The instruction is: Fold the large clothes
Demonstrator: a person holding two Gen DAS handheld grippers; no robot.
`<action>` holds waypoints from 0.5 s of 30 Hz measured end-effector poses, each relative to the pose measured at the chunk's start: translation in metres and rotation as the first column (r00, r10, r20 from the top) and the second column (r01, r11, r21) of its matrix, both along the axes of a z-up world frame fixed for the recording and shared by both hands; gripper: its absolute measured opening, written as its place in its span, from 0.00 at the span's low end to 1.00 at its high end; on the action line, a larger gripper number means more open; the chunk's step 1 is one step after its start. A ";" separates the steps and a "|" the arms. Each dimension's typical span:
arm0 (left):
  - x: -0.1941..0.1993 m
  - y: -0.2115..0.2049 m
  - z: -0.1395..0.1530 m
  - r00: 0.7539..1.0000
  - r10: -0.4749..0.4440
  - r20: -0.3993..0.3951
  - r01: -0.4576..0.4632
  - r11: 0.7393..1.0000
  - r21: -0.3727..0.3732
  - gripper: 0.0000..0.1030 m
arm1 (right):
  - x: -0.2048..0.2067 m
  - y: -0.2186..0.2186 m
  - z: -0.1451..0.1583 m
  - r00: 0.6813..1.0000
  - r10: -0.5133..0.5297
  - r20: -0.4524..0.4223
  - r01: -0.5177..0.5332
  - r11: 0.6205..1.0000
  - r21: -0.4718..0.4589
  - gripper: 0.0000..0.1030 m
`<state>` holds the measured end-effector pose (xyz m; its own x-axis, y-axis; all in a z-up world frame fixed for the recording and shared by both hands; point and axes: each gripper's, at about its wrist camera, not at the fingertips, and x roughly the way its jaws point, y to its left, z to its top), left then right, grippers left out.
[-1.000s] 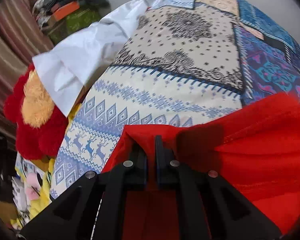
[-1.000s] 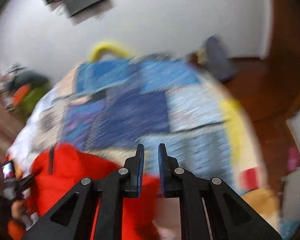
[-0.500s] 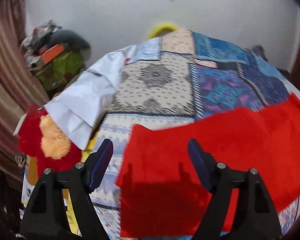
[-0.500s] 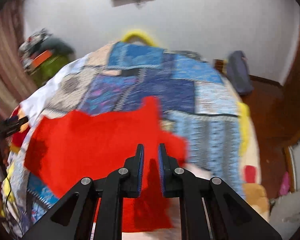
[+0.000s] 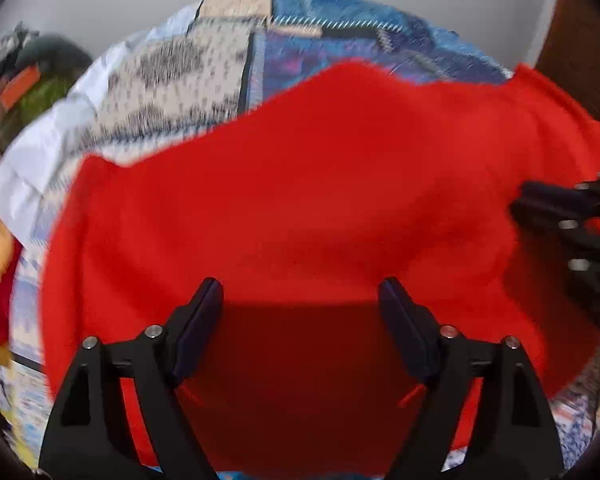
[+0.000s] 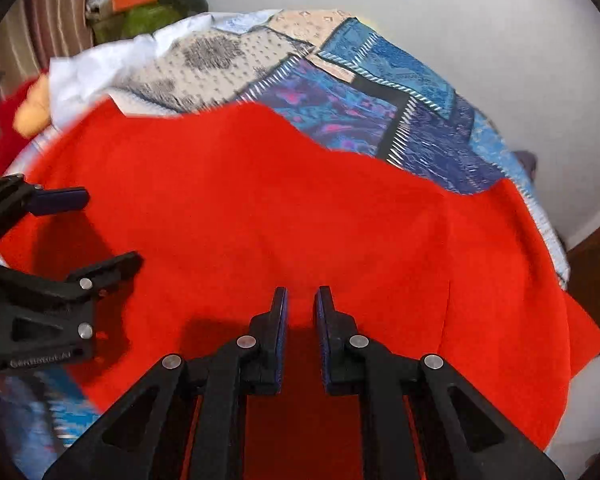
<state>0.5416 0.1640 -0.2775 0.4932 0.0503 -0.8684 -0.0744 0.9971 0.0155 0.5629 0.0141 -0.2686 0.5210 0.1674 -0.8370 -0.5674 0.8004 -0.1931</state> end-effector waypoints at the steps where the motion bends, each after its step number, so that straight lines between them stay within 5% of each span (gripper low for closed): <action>1: -0.001 0.002 -0.002 1.000 0.007 0.009 -0.006 1.000 -0.002 0.88 | -0.001 -0.003 0.000 1.000 -0.001 0.014 0.001 1.000 -0.016 0.09; 7: -0.010 0.012 -0.002 1.000 0.025 0.011 -0.026 0.996 0.085 0.93 | -0.011 -0.020 0.000 0.995 0.020 0.097 -0.007 0.991 -0.131 0.09; 15: -0.045 0.064 -0.002 0.991 0.134 -0.023 -0.130 0.985 0.116 0.92 | -0.008 -0.072 0.005 0.990 -0.099 0.099 0.115 0.979 -0.168 0.09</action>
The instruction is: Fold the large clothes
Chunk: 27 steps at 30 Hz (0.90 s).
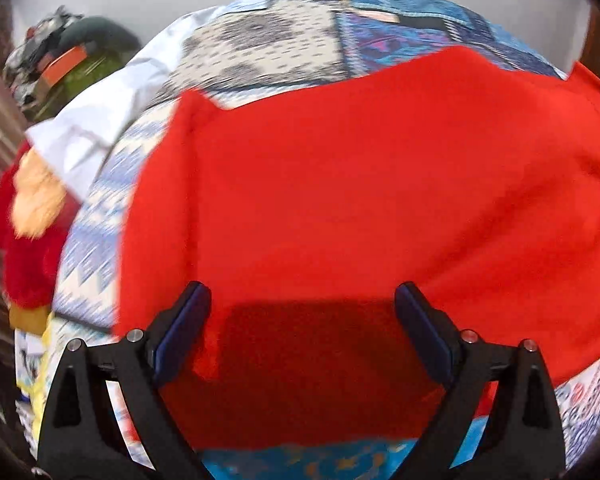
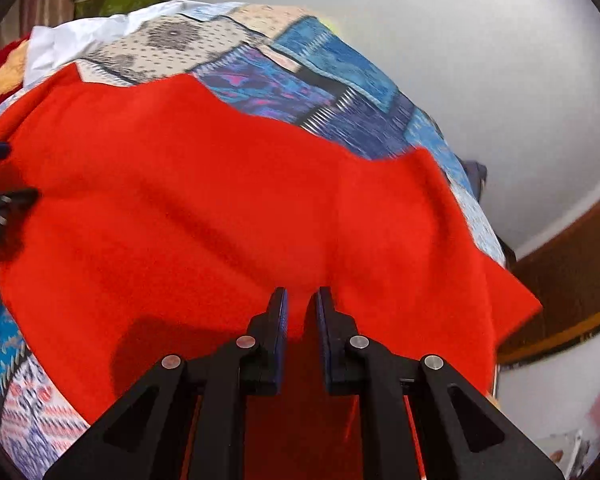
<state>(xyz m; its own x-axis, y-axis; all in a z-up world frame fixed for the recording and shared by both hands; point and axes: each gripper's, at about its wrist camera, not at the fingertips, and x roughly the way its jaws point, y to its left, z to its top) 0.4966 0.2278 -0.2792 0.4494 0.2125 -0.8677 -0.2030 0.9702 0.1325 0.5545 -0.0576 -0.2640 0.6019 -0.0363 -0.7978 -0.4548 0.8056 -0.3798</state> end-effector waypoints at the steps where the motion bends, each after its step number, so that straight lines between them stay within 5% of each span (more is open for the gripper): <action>1: -0.005 0.006 0.001 1.000 0.012 -0.004 -0.012 1.000 0.009 0.92 | 0.001 -0.011 0.001 1.000 -0.013 -0.010 0.013 1.000 0.007 0.09; 5: -0.026 0.030 0.003 0.996 0.084 -0.018 -0.082 0.993 0.089 0.92 | 0.002 -0.048 0.005 0.997 -0.079 -0.016 0.078 0.997 -0.001 0.09; 15: -0.075 0.067 0.021 0.979 0.201 0.021 -0.201 0.979 0.021 0.92 | 0.001 -0.136 -0.005 0.967 -0.251 -0.046 0.248 0.967 -0.062 0.09; 19: -0.093 0.060 0.035 0.972 0.228 0.056 -0.224 0.972 -0.063 0.92 | -0.010 -0.141 0.014 0.967 -0.252 -0.029 0.250 0.967 -0.044 0.09; 24: -0.110 0.043 0.042 0.967 0.236 0.091 -0.211 0.951 -0.228 0.92 | -0.033 -0.123 0.060 0.986 -0.165 0.018 0.162 0.979 0.121 0.09; 27: -0.112 0.030 0.035 0.971 0.228 0.076 -0.187 0.916 -0.356 0.92 | -0.040 -0.100 0.082 0.995 -0.096 0.026 0.088 0.970 0.228 0.09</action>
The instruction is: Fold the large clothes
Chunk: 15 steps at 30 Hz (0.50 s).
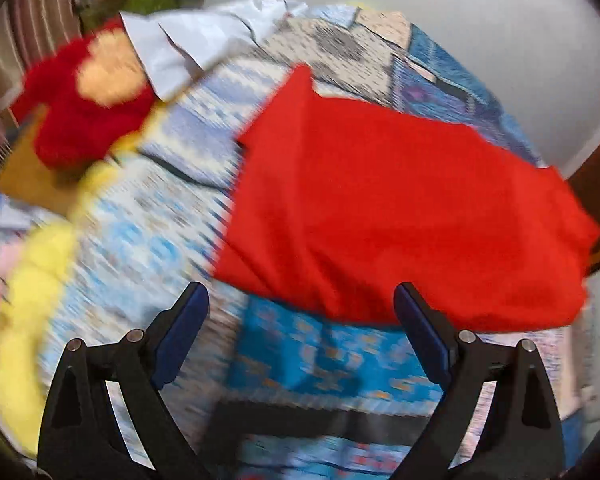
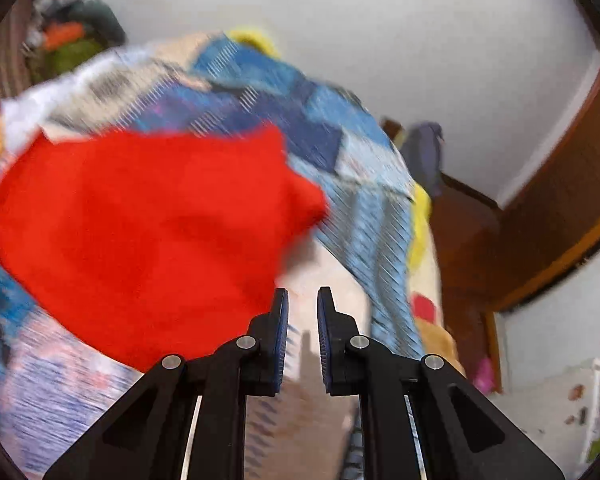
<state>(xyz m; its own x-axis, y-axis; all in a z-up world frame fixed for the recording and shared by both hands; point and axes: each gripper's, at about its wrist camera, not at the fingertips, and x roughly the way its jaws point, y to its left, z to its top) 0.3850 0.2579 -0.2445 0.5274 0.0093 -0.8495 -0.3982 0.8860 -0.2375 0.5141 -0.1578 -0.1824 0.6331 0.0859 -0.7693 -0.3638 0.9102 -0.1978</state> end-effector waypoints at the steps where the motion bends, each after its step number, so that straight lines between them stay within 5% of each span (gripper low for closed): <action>1: 0.002 -0.005 -0.007 1.000 -0.015 0.000 0.015 0.998 -0.063 0.92 | -0.002 0.008 0.004 1.000 0.024 -0.007 -0.024 0.999 0.030 0.09; 7: 0.020 -0.014 -0.051 1.000 -0.011 -0.022 0.003 0.949 -0.314 0.92 | 0.005 0.052 -0.017 0.985 0.125 -0.121 -0.103 0.980 0.173 0.09; 12: 0.041 -0.004 -0.067 0.996 0.076 0.041 -0.054 0.921 -0.385 0.91 | 0.027 0.065 -0.074 0.956 0.098 -0.278 -0.045 0.981 0.191 0.09; 15: 0.061 -0.006 -0.067 0.993 0.097 0.071 -0.061 0.917 -0.395 0.91 | 0.031 0.059 -0.091 0.951 0.107 -0.292 -0.034 0.969 0.245 0.09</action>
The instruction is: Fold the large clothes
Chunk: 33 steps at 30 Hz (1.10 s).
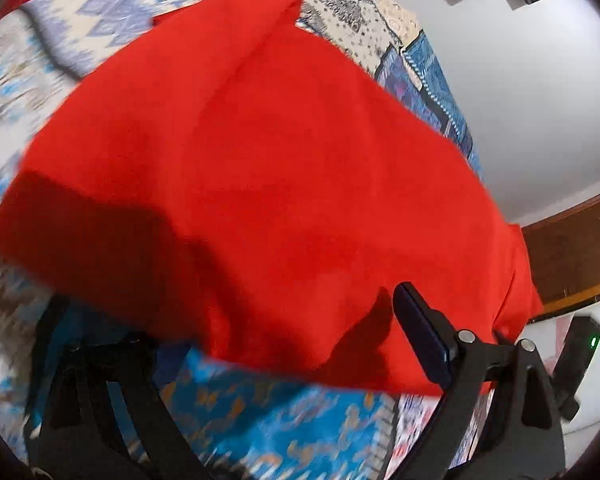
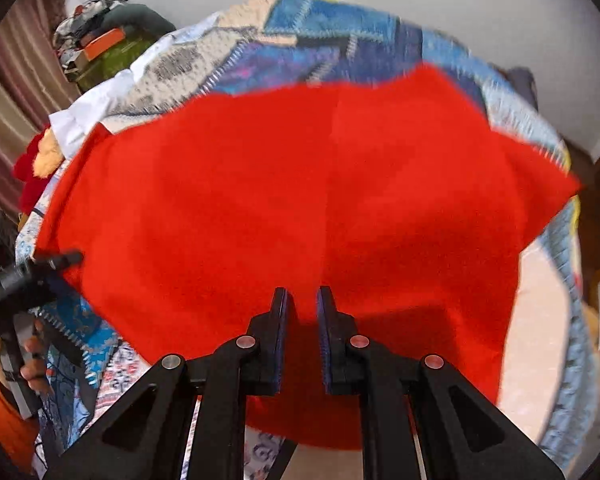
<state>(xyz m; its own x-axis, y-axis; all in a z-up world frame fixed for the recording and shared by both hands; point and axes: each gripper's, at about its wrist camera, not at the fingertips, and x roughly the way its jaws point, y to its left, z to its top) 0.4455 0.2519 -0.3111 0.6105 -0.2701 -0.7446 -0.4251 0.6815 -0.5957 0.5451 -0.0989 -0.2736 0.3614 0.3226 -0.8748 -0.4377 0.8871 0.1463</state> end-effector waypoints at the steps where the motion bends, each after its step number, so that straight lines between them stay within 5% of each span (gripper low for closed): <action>1: 0.006 -0.001 0.000 1.000 0.000 0.011 0.000 1.000 0.003 0.91 | 0.000 -0.004 -0.001 1.000 0.000 0.000 0.000 1.000 0.024 0.09; 4: 0.023 -0.002 0.002 0.999 0.030 0.042 -0.031 0.999 0.033 0.86 | 0.004 -0.010 -0.004 1.000 0.017 -0.018 -0.016 0.998 0.058 0.09; 9: 0.038 0.020 0.007 0.987 0.157 0.015 -0.157 0.987 0.012 0.35 | 0.005 -0.014 -0.003 0.999 0.025 -0.036 -0.023 0.998 0.052 0.09; 12: 0.038 0.027 0.015 0.984 0.178 0.026 -0.178 0.984 -0.001 0.16 | 0.004 -0.012 0.005 0.997 0.026 -0.068 -0.022 0.998 0.057 0.09; 22: 0.005 -0.003 0.090 0.993 0.051 0.111 -0.079 0.959 0.270 0.13 | -0.006 0.064 0.047 0.989 0.129 -0.075 -0.108 0.966 0.236 0.09; 29: -0.015 -0.012 0.106 0.995 0.026 0.093 -0.064 0.897 0.437 0.13 | -0.017 0.149 -0.005 0.959 0.229 -0.169 -0.218 0.972 0.085 0.09; 33: -0.011 -0.021 0.114 0.995 0.003 0.095 -0.051 0.862 0.504 0.12 | -0.018 0.155 -0.027 0.938 0.258 -0.230 -0.238 0.965 0.111 0.09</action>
